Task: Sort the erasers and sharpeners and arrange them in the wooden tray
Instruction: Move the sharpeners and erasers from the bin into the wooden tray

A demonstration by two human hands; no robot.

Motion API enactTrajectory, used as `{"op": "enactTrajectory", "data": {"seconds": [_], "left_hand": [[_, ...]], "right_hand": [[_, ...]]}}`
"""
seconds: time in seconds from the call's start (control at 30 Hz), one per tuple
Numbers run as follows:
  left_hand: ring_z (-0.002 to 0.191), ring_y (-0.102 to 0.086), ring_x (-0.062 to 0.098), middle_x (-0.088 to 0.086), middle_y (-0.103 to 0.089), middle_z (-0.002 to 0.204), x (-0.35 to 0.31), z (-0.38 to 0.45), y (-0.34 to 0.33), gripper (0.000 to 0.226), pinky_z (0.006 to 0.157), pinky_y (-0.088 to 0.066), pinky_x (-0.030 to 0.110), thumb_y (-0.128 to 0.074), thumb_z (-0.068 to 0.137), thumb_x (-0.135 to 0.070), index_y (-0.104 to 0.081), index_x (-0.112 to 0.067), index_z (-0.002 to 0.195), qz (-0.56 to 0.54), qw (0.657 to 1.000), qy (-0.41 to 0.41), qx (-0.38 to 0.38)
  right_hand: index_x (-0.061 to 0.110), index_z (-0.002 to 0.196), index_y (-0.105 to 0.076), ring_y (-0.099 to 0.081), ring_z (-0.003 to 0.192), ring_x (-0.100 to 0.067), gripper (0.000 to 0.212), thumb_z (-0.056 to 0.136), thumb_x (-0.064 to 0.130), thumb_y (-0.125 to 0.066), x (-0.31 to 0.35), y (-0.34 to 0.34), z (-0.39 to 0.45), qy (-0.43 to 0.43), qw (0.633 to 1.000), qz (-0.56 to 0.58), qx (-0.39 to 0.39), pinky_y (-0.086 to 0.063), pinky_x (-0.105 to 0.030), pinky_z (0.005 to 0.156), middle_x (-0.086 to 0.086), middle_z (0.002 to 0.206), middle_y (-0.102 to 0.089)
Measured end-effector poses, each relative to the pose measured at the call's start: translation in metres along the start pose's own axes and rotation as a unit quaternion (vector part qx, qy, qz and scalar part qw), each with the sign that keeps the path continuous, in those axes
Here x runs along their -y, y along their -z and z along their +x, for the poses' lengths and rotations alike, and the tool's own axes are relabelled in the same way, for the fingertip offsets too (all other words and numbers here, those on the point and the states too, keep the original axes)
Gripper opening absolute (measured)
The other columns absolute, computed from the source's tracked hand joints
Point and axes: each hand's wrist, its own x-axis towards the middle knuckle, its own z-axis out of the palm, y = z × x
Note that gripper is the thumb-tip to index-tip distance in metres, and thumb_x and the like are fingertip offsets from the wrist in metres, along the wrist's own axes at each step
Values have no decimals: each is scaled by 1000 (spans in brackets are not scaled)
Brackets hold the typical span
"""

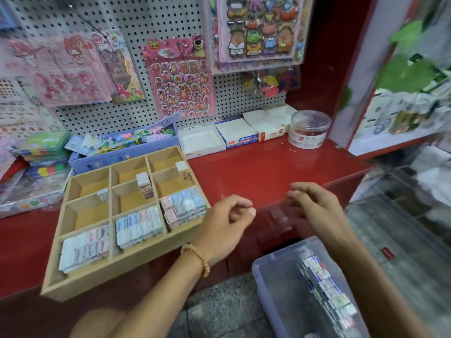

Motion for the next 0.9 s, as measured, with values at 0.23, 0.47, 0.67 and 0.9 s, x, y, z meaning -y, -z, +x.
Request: {"op": "enactTrajectory", "data": {"seconds": [0.23, 0.47, 0.67, 0.9], "left_hand": [[94, -62, 8, -2, -63, 104, 41, -47, -111, 10, 84, -53, 30, -51, 99, -28, -60, -32, 98, -4, 990, 62, 127], [89, -59, 7, -2, -59, 105, 108, -73, -188, 11, 78, -48, 12, -54, 98, -23, -63, -20, 105, 94, 968, 55, 225], [101, -61, 20, 1, -56, 115, 151, -60, -218, 50, 90, -49, 35, -39, 90, -54, -62, -17, 114, 242, 924, -11, 297], [84, -67, 22, -2, -64, 101, 185, -39, -243, 44, 56, -50, 32, -34, 91, -51, -67, -22, 95, 433, 850, -119, 277]], "right_hand": [[15, 107, -64, -59, 81, -16, 11, 100, 13, -56, -63, 60, -56, -49, 996, -38, -60, -52, -36, 77, -15, 93, -65], [10, 105, -62, -52, 67, -12, 10, 99, 9, -54, -173, 98, -100, -179, 972, -69, -136, -38, -15, 53, -5, 81, -59], [9, 102, -65, -60, 79, -20, 14, 98, 21, -58, -265, 102, -111, -310, 926, -64, -207, -41, -28, 69, 0, 81, -64], [3, 116, -58, -52, 69, -10, 24, 100, 21, -56, -338, 91, -106, -399, 881, -42, -252, -38, -20, 59, -6, 89, -62]]}}
